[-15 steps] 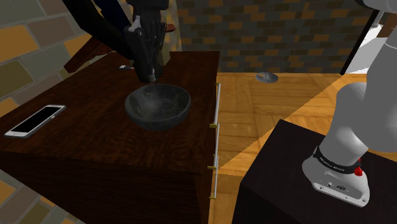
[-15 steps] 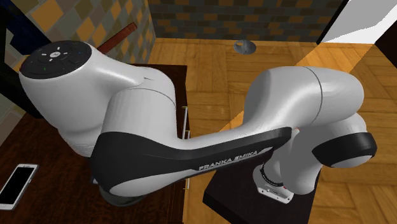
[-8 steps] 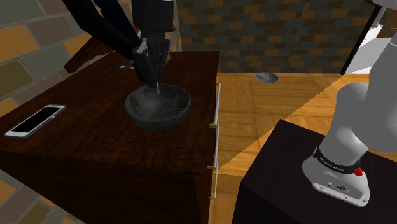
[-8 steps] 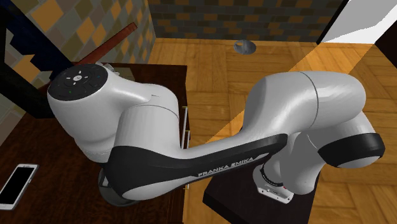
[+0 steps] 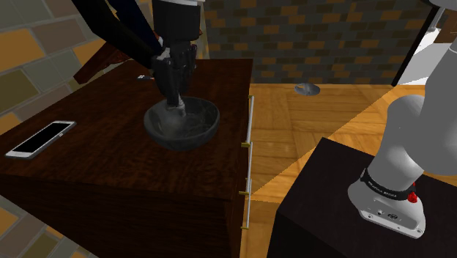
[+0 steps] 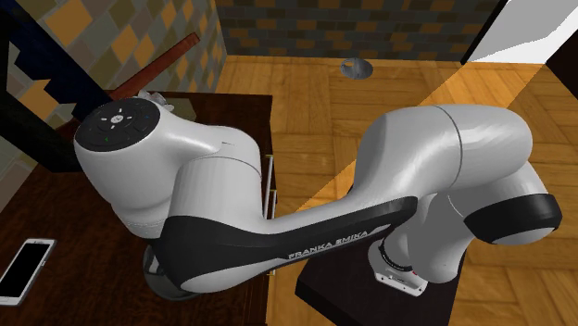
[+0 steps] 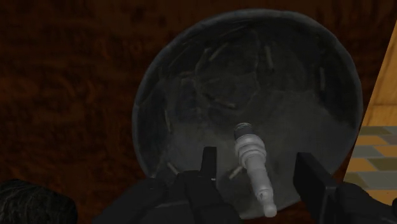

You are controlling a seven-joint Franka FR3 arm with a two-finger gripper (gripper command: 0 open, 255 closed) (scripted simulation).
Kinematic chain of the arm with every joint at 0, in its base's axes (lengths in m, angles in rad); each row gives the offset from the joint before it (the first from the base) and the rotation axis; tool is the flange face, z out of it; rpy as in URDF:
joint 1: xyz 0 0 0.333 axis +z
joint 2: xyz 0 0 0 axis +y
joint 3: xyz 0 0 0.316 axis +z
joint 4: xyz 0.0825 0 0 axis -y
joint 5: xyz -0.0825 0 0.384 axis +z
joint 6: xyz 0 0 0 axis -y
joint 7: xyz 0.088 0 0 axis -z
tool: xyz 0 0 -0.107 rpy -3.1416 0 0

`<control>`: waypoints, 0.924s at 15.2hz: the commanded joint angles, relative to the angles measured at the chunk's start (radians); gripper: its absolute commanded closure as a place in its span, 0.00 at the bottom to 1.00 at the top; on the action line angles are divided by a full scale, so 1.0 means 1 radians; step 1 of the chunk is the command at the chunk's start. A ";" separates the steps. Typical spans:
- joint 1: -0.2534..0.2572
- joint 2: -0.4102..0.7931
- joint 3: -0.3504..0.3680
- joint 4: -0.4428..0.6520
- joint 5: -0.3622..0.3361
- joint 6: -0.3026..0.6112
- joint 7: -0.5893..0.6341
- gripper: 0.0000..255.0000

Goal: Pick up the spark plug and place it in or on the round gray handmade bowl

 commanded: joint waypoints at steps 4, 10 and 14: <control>0.000 0.000 0.000 0.000 0.000 0.000 0.000 0.00; -0.002 0.008 -0.002 0.138 -0.003 -0.130 0.003 0.00; -0.002 0.008 -0.002 0.138 -0.003 -0.130 0.003 0.00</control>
